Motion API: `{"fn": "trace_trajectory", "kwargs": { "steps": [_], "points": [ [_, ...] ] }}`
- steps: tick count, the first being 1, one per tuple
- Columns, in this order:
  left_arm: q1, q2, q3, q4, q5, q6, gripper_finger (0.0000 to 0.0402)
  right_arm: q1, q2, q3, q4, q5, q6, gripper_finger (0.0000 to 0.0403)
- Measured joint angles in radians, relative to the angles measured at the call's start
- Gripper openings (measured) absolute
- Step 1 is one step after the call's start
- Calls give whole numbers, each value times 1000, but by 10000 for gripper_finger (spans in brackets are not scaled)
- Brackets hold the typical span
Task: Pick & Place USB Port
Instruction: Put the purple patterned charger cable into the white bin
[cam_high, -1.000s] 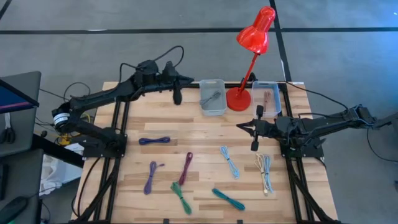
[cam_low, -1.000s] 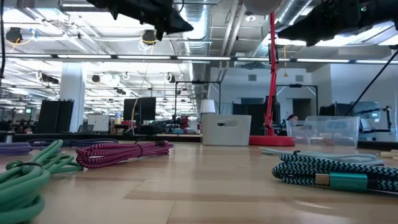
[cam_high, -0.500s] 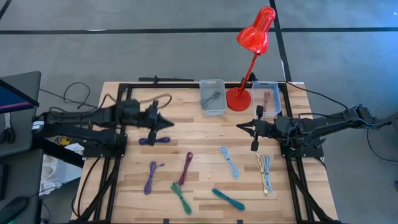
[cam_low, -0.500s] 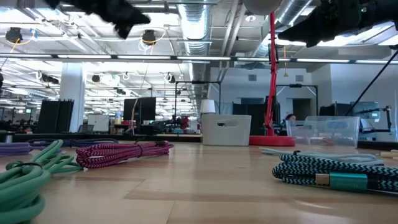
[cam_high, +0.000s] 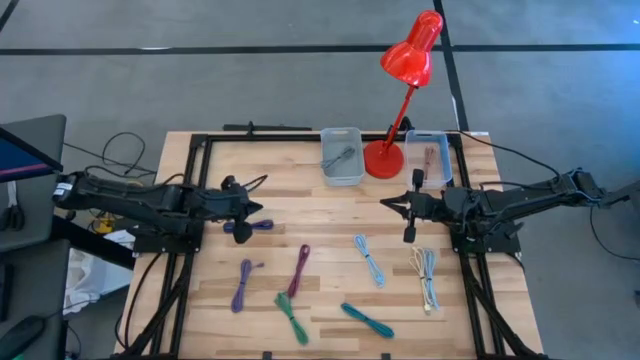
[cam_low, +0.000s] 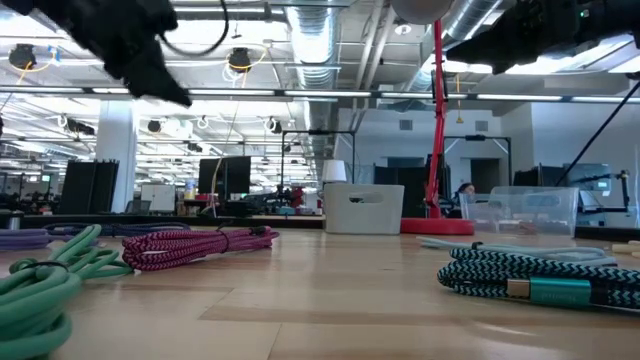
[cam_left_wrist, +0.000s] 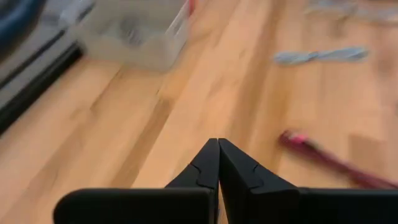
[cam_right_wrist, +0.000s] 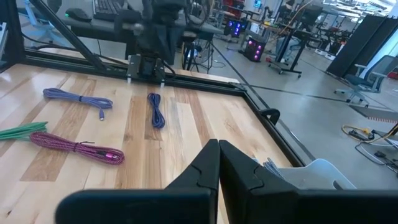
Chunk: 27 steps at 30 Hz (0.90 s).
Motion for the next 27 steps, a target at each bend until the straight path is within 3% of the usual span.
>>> {"fn": "trace_trajectory", "kwargs": {
  "steps": [5, 16, 27],
  "points": [
    [28, 72, 0, -29, 5, -57, 26, 0, 1, 0, 3, 0, 2, 1],
    [82, 265, 0, -63, 112, -69, 113, 0, 1, 0, 3, 0, 2, 1],
    [82, 364, 0, -112, 74, -102, 154, 0, 1, 0, 3, 0, 2, 1]
  ]
}}
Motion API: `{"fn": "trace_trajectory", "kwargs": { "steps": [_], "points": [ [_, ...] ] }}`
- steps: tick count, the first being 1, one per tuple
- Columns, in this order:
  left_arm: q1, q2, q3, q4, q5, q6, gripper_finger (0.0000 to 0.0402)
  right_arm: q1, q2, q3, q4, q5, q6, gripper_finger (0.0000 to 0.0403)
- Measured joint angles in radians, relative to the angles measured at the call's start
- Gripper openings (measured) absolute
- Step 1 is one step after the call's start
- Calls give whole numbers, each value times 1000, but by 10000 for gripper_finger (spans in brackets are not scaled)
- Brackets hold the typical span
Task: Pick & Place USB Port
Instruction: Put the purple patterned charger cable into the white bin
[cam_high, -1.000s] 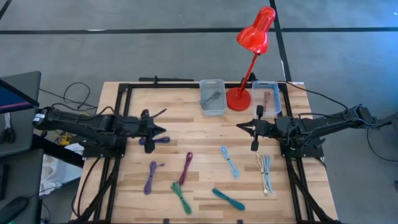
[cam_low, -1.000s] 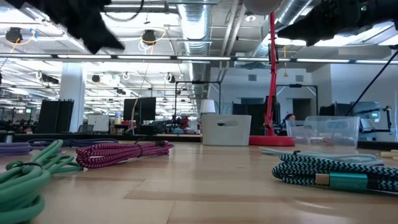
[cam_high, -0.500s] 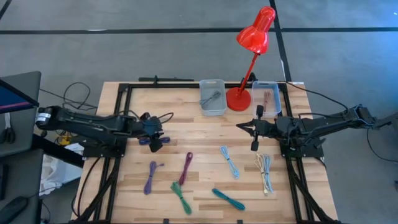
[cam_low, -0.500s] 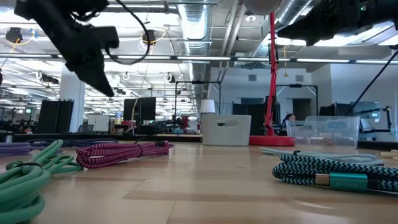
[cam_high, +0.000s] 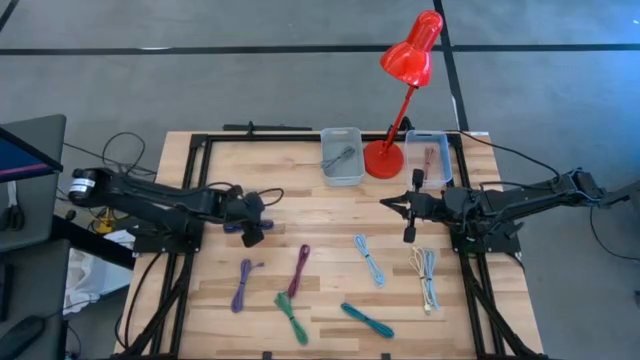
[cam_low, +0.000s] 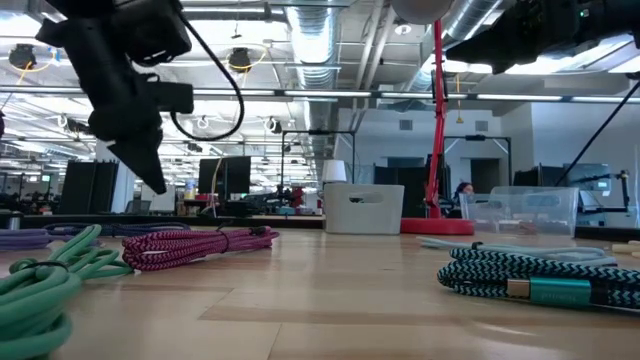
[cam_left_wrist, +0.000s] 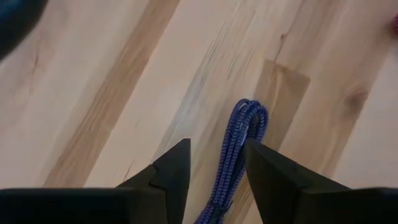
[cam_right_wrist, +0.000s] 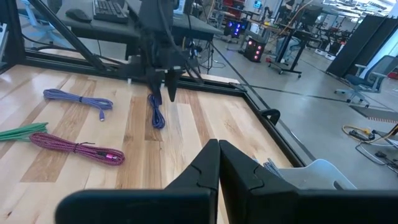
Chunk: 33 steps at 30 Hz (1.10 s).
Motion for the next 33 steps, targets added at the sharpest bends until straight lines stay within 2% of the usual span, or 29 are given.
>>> {"fn": "trace_trajectory", "kwargs": {
  "steps": [9, 24, 33],
  "points": [
    [0, 78, -37, 1, 30, -37, 191, 0, 0, 0, 0, 0, 0, 1],
    [0, 125, -38, 23, 37, -52, 231, 1, 0, 0, 0, 0, -1, 1],
    [0, 215, -34, 44, 64, -51, 228, 1, 0, 0, 0, 0, -2, 1]
  ]
}}
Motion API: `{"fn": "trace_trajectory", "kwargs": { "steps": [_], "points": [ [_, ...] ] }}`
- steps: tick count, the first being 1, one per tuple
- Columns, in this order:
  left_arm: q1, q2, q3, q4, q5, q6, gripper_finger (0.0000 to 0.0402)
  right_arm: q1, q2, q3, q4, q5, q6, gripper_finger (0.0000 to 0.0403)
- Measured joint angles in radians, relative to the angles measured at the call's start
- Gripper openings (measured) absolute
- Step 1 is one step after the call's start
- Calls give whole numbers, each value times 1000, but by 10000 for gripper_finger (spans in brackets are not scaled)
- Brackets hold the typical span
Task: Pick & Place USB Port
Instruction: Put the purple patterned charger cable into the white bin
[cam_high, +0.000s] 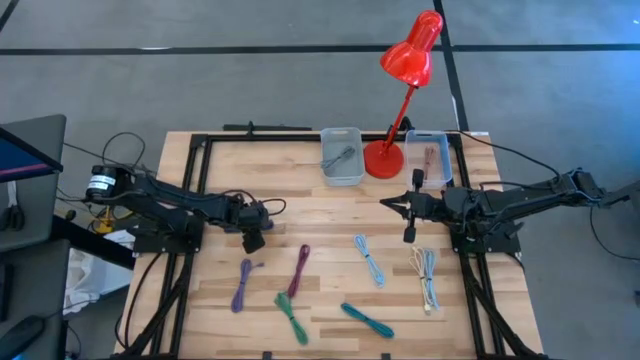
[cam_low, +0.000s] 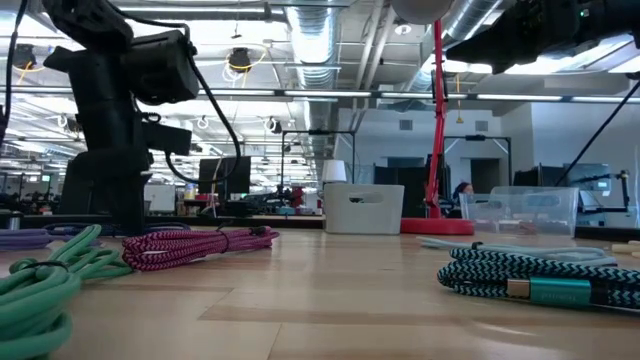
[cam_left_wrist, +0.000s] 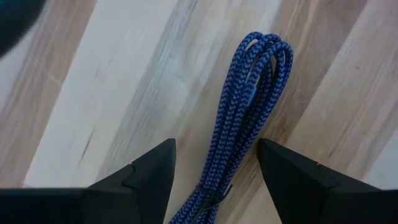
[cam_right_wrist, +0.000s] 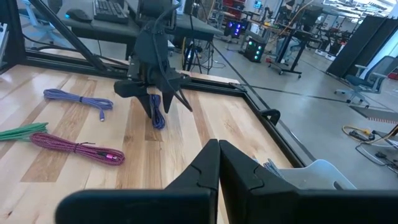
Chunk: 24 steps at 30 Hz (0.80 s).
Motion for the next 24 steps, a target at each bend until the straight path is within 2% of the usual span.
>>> {"fn": "trace_trajectory", "kwargs": {
  "steps": [6, 16, 24],
  "points": [
    [-1, 4, -1, 12, 11, 0, 181, 0, 0, 0, 0, 0, 0, 1],
    [-1, 5, -2, 20, 52, 3, 20, 0, 0, 0, 0, 0, 0, 1],
    [-12, -18, -4, 33, 23, 35, 15, 0, 0, 0, 0, 0, 0, 1]
  ]
}}
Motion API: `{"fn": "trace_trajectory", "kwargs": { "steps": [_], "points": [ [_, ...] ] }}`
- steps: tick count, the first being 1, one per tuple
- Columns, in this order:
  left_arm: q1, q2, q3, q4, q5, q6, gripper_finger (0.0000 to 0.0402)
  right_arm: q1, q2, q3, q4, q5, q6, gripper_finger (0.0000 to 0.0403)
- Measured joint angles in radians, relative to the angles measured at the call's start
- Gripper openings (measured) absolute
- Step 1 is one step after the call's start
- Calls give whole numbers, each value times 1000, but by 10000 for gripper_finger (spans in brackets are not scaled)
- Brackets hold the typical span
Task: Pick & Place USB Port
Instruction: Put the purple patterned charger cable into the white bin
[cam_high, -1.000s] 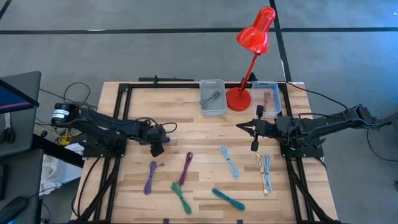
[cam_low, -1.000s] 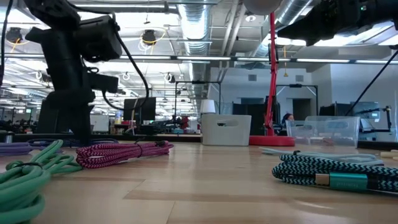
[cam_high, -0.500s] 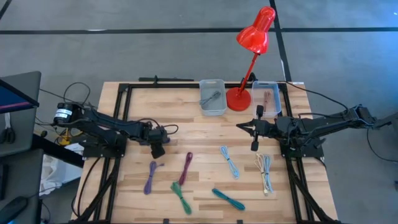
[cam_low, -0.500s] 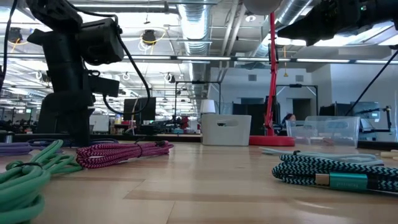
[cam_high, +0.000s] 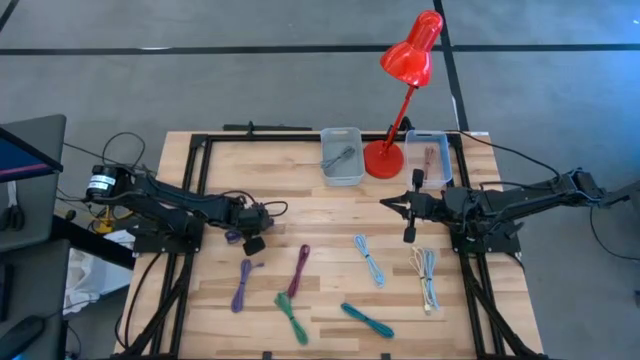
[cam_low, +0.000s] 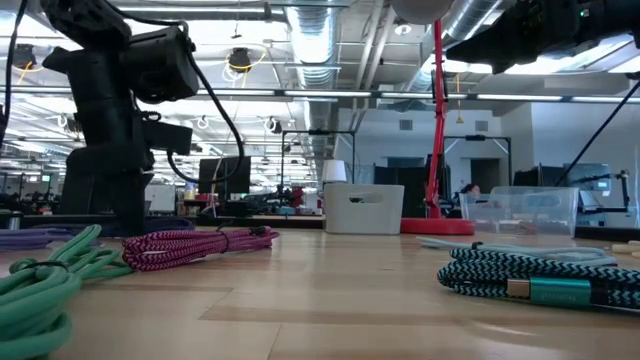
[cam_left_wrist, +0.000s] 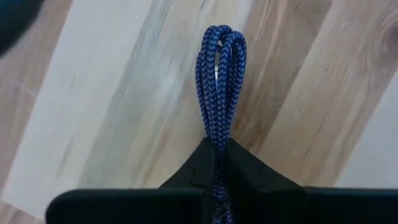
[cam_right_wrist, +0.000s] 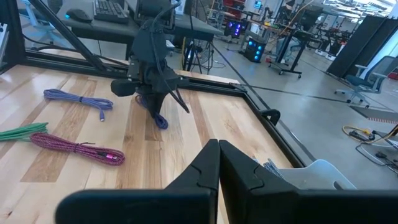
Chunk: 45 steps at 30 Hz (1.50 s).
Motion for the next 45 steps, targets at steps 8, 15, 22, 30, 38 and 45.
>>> {"fn": "trace_trajectory", "kwargs": {
  "steps": [8, 15, 22, 30, 38, 45],
  "points": [
    [12, -219, 44, 20, -56, 29, 15, 0, 0, 0, 0, 0, 0, 1],
    [106, -352, 61, 360, -119, 162, 14, 0, 0, 0, 2, 0, 0, 1],
    [237, -312, 107, 579, -67, 285, 14, 0, 0, 0, 3, 0, 0, 1],
    [335, -136, 322, 613, 52, 385, 14, 0, 0, 0, 3, 0, 0, 1],
    [432, 66, 520, 619, 111, 410, 14, 0, 0, 0, 3, 0, 1, 1],
    [530, 250, 553, 805, 232, 301, 14, 0, 0, 0, 3, 0, 1, 1]
  ]
}}
